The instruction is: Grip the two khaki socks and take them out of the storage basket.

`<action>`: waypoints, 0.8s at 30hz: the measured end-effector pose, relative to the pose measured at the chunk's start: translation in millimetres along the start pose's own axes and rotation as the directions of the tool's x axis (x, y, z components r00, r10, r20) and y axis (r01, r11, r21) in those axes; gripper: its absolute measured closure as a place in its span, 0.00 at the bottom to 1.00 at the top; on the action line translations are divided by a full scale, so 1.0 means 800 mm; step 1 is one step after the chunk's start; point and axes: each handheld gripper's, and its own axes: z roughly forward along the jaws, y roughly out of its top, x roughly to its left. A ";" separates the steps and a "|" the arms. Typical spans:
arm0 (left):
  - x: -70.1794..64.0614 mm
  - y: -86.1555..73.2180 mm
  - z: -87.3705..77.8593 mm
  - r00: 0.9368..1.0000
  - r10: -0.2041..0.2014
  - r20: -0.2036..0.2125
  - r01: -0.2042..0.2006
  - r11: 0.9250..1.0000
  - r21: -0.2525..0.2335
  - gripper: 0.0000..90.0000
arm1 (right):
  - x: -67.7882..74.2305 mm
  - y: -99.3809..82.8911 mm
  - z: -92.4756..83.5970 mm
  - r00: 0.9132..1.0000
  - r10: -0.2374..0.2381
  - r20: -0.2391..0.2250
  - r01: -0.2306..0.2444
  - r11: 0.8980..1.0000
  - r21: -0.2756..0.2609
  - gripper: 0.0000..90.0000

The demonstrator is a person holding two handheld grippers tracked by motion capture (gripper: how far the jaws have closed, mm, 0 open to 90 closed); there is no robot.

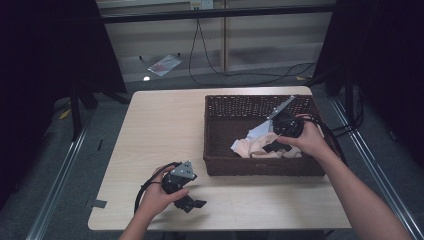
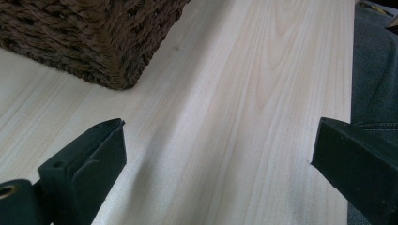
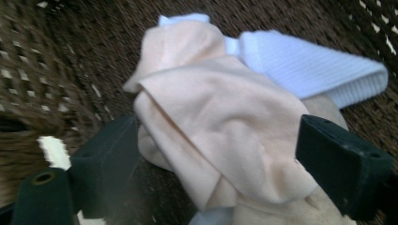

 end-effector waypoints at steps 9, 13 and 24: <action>0.000 0.000 0.001 1.000 -0.015 0.000 0.015 1.000 0.007 0.03 | -0.024 -0.014 0.014 0.999 0.023 0.027 -0.024 0.999 0.048 0.36; 0.001 -0.002 0.003 1.000 -0.017 0.000 0.017 1.000 -0.008 0.03 | -0.027 -0.014 0.020 0.999 0.009 0.032 -0.011 0.997 0.075 0.47; 0.002 -0.002 0.002 1.000 -0.026 0.001 0.026 1.000 -0.008 0.03 | -0.029 -0.013 0.032 1.000 -0.018 0.013 0.015 0.982 0.187 0.97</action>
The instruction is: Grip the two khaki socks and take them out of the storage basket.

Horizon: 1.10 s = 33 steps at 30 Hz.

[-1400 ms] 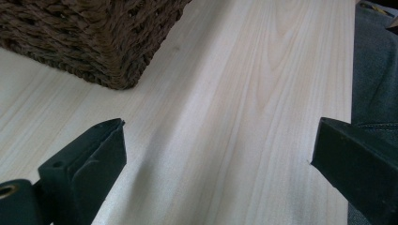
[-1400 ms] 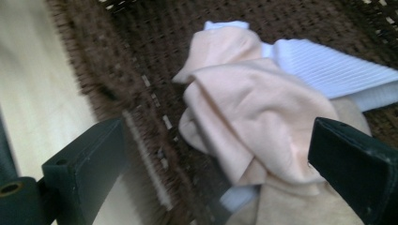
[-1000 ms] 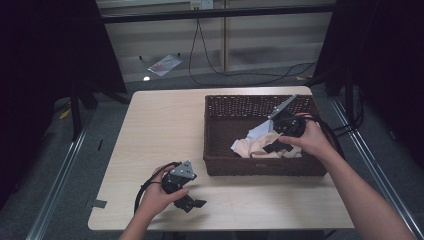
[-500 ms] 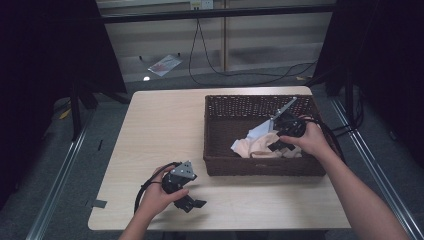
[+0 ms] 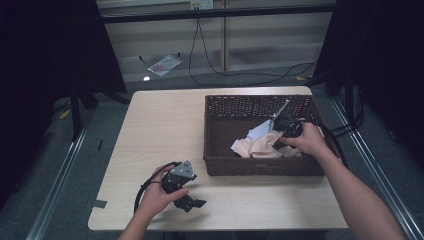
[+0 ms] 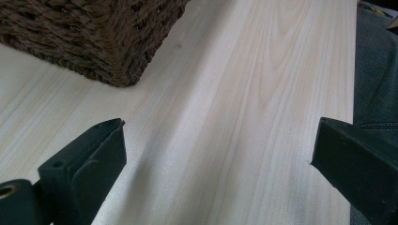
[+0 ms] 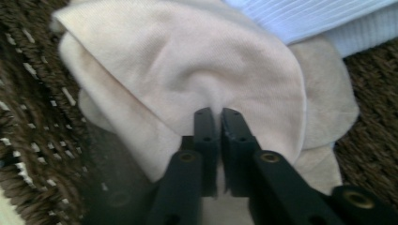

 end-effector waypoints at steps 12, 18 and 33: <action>0.000 0.000 0.001 1.000 0.003 0.000 -0.003 1.000 -0.003 0.03 | 0.001 0.003 -0.031 0.998 0.017 -0.064 -0.019 0.999 -0.044 0.98; 0.000 0.000 0.001 1.000 -0.002 0.001 0.002 1.000 -0.003 0.03 | 0.002 0.007 -0.055 0.997 0.021 -0.075 -0.026 0.997 -0.066 0.98; 0.000 0.000 0.001 1.000 0.006 0.000 -0.006 1.000 0.001 0.03 | 0.000 0.016 -0.132 0.996 0.031 -0.086 -0.040 0.994 -0.101 0.99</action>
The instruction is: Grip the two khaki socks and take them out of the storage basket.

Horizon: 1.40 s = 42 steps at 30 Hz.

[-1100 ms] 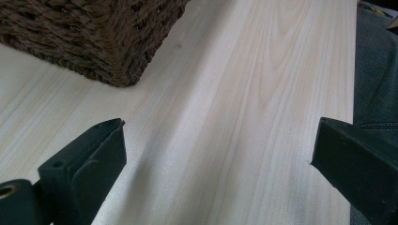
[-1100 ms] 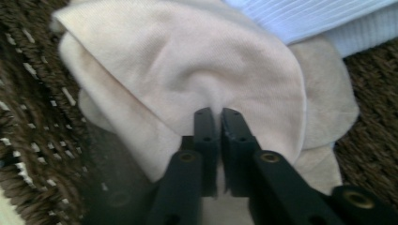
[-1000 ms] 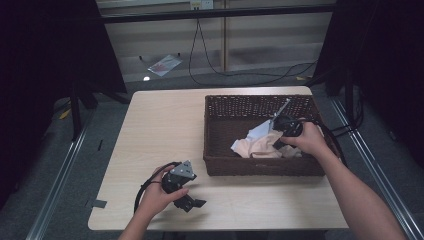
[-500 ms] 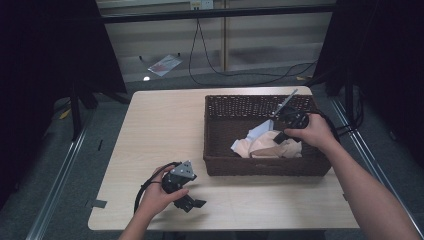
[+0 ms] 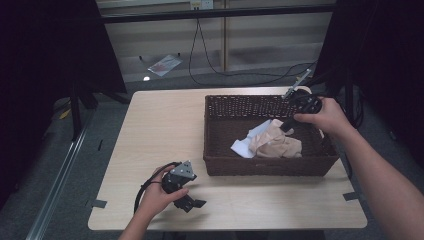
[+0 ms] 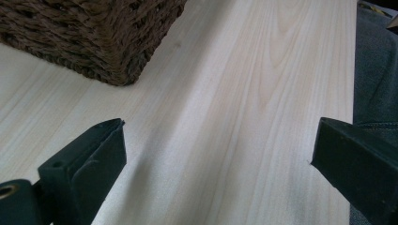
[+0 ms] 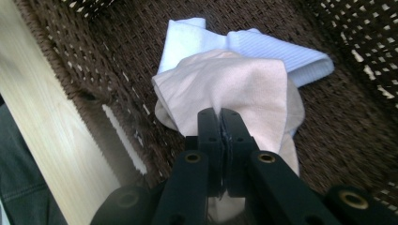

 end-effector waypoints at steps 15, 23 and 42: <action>0.000 0.000 0.000 1.000 -0.006 0.000 0.006 1.000 0.004 0.03 | 0.013 0.011 -0.060 0.999 -0.032 0.000 0.032 0.999 -0.010 0.98; 0.000 0.001 -0.001 1.000 0.004 0.006 -0.004 1.000 0.019 0.03 | 0.020 0.016 -0.086 0.999 -0.053 0.008 0.053 0.999 -0.005 0.98; 0.001 0.001 0.000 1.000 0.006 0.031 -0.007 1.000 0.020 0.03 | 0.038 0.021 -0.122 0.995 -0.097 -0.019 0.097 0.995 -0.012 0.98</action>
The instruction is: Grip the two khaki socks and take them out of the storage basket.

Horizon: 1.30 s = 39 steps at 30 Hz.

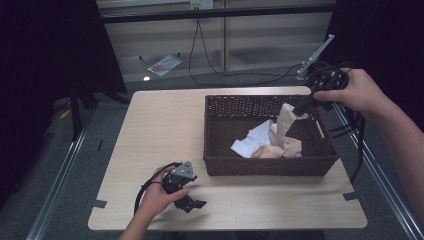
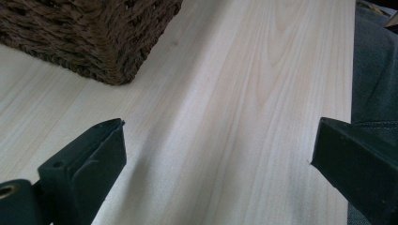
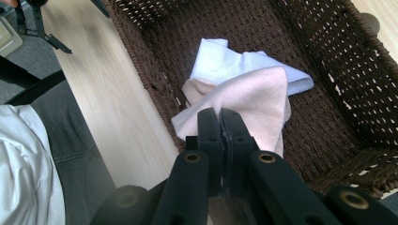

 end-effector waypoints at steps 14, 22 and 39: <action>-0.001 0.000 0.002 1.000 -0.003 -0.012 0.003 1.000 -0.008 0.03 | 0.016 0.001 -0.025 0.999 -0.041 -0.026 0.041 0.999 -0.023 0.98; -0.001 0.000 0.001 1.000 -0.003 -0.013 0.003 1.000 -0.005 0.03 | 0.026 -0.003 -0.036 0.997 -0.065 -0.034 0.064 0.997 -0.032 0.98; -0.002 0.000 0.002 1.000 -0.008 -0.015 0.008 1.000 -0.005 0.03 | 0.043 -0.010 -0.044 0.989 -0.124 -0.082 0.119 0.991 -0.066 0.98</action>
